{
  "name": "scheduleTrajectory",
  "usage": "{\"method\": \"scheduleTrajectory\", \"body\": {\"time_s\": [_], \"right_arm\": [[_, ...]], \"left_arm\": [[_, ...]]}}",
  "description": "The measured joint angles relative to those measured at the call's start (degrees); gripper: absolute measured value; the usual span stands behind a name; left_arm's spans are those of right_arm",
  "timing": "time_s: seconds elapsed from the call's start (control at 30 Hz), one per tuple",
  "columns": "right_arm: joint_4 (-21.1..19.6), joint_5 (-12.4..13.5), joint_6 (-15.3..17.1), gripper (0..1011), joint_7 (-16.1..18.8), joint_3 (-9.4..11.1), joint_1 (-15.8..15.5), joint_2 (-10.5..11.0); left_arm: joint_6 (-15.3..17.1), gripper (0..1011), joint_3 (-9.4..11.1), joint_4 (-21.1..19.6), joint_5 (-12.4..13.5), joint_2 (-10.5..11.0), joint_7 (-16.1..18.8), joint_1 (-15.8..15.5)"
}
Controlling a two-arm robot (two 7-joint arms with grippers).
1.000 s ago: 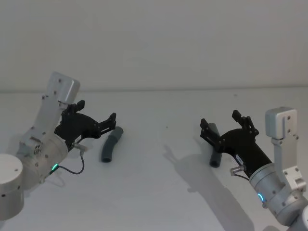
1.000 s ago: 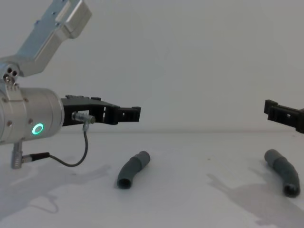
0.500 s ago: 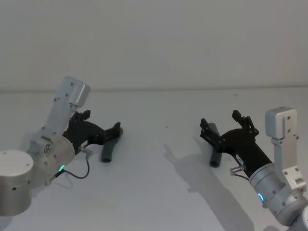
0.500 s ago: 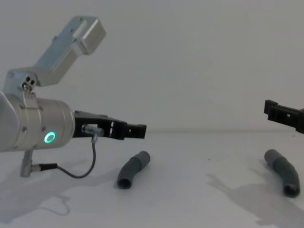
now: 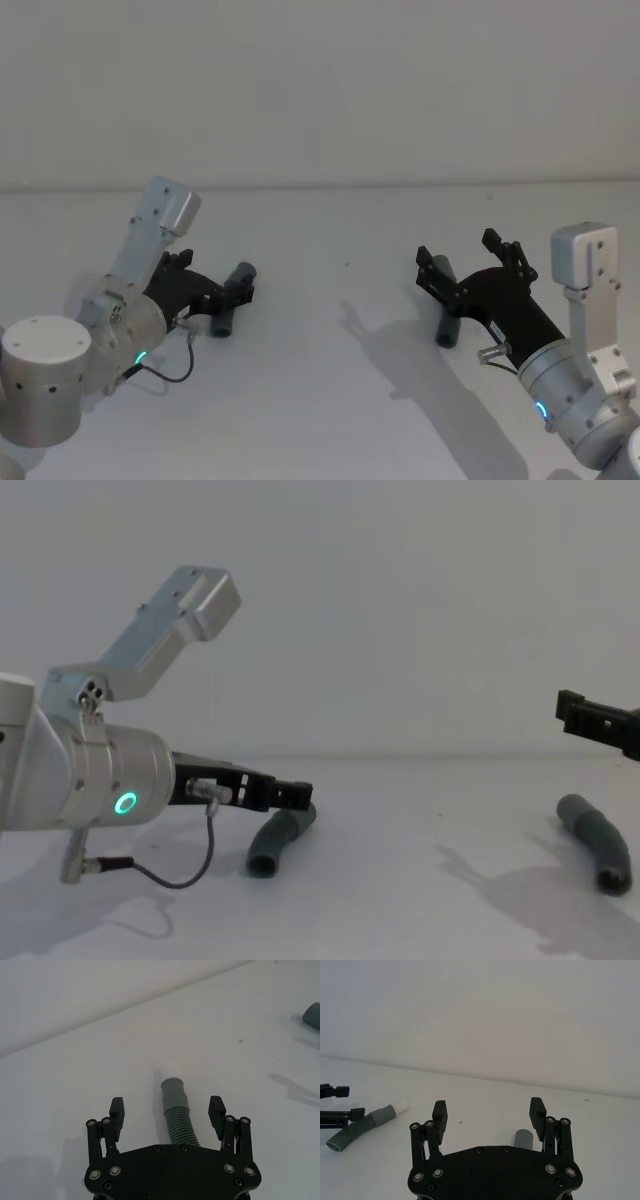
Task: Use both hands to pick up one end of the pipe from the table, align the ends, and insert them.
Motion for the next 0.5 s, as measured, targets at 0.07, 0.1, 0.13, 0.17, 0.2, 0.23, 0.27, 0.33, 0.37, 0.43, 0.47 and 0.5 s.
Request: {"method": "scheduleTrajectory", "body": {"time_s": [0.07, 0.1, 0.13, 0.17, 0.2, 0.23, 0.27, 0.33, 0.37, 0.43, 0.47, 0.5], "right_arm": [[0.00, 0.00, 0.00, 1000, 0.00, 0.00, 0.00, 0.00], [0.00, 0.00, 0.00, 1000, 0.00, 0.00, 0.00, 0.00], [0.00, 0.00, 0.00, 1000, 0.00, 0.00, 0.00, 0.00], [0.00, 0.00, 0.00, 1000, 0.00, 0.00, 0.00, 0.00], [0.00, 0.00, 0.00, 1000, 0.00, 0.00, 0.00, 0.00], [0.00, 0.00, 0.00, 1000, 0.00, 0.00, 0.00, 0.00], [0.00, 0.00, 0.00, 1000, 0.00, 0.00, 0.00, 0.00], [0.00, 0.00, 0.00, 1000, 0.00, 0.00, 0.00, 0.00], [0.00, 0.00, 0.00, 1000, 0.00, 0.00, 0.00, 0.00], [0.00, 0.00, 0.00, 1000, 0.00, 0.00, 0.00, 0.00], [0.00, 0.00, 0.00, 1000, 0.00, 0.00, 0.00, 0.00], [0.00, 0.00, 0.00, 1000, 0.00, 0.00, 0.00, 0.00]], "left_arm": [[0.40, 1001, 0.15, 0.72, 0.15, -0.26, -0.05, -0.33], [0.52, 1002, 0.21, 1.00, 0.19, -0.36, -0.09, -0.50], [0.74, 1001, 0.31, 1.44, 0.28, -0.51, -0.20, -0.78], [0.85, 1001, 0.35, 1.57, 0.32, -0.55, -0.28, -0.86], [1.08, 1001, 0.47, 2.09, 0.42, -0.70, -0.42, -1.18], [1.24, 1001, 0.54, 2.31, 0.48, -0.76, -0.54, -1.34], [1.34, 1002, 0.60, 2.51, 0.53, -0.83, -0.63, -1.53], [1.73, 1002, 0.81, 3.14, 0.66, -1.01, -0.94, -1.96], [1.85, 1002, 0.88, 3.31, 0.70, -1.07, -1.04, -2.11], [2.32, 1002, 1.12, 3.93, 0.86, -1.24, -1.44, -2.62], [2.48, 1002, 1.17, 4.04, 0.90, -1.27, -1.57, -2.72], [2.64, 1002, 1.27, 4.28, 0.94, -1.33, -1.69, -2.94]]}}
